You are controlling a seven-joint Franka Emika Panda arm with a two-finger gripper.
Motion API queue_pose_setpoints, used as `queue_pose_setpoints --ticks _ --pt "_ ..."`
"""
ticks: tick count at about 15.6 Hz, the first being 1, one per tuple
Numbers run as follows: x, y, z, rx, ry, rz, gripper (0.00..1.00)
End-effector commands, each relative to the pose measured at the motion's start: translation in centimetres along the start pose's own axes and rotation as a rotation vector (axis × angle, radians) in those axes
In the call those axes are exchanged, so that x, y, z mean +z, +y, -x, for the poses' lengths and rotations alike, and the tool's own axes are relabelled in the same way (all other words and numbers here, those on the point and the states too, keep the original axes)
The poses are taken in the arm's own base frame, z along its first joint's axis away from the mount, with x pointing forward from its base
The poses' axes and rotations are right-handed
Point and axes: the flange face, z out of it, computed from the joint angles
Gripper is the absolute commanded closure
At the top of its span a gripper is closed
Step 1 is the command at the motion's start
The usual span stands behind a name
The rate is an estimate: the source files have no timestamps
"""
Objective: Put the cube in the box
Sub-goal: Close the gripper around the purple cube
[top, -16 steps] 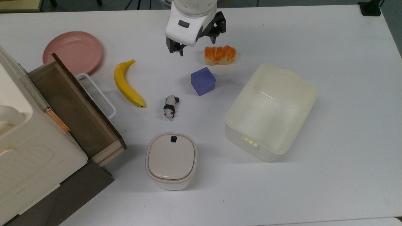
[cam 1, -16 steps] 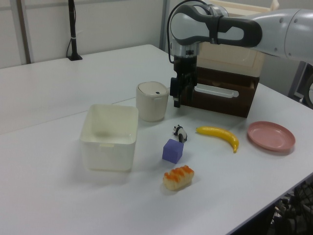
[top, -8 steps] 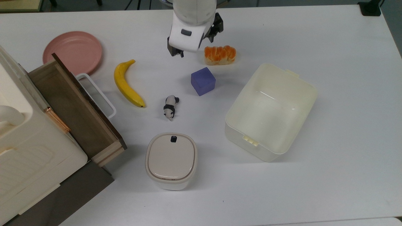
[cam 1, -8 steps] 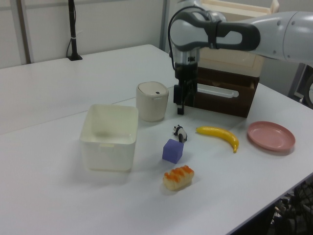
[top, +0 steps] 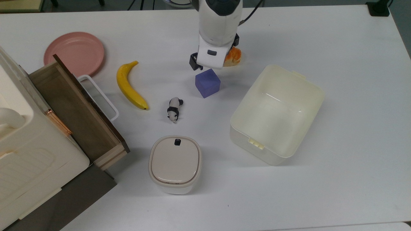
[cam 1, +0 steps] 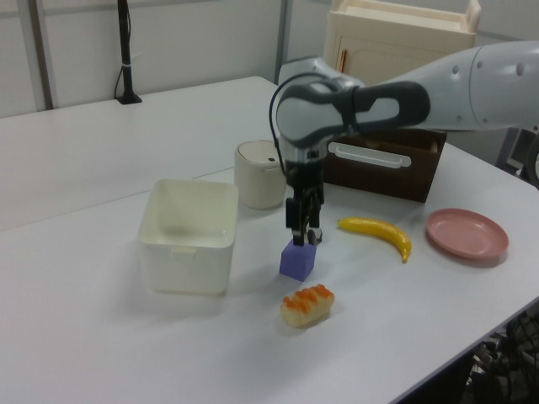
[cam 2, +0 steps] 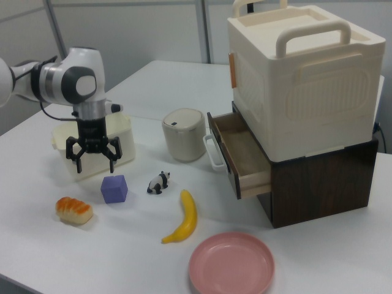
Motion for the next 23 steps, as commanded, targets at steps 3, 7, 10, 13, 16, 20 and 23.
queue_pose_setpoints --ticks 3,7,10,13,16,20,23 --pt "3.7 0.1 0.4 -0.008 -0.024 0.056 0.01" --pt "3.8 2.2 0.8 0.017 -0.022 0.076 0.01" --pt "4.2 2.7 0.2 0.047 0.001 0.088 0.00" --pt "5.4 2.7 -0.7 0.069 0.003 0.115 0.00" --pt "7.0 2.3 -2.1 0.106 0.008 0.157 0.02" --pt "6.2 1.8 -2.0 0.088 0.000 0.168 0.59" --pt "3.4 1.8 -0.5 0.066 -0.014 0.155 0.66"
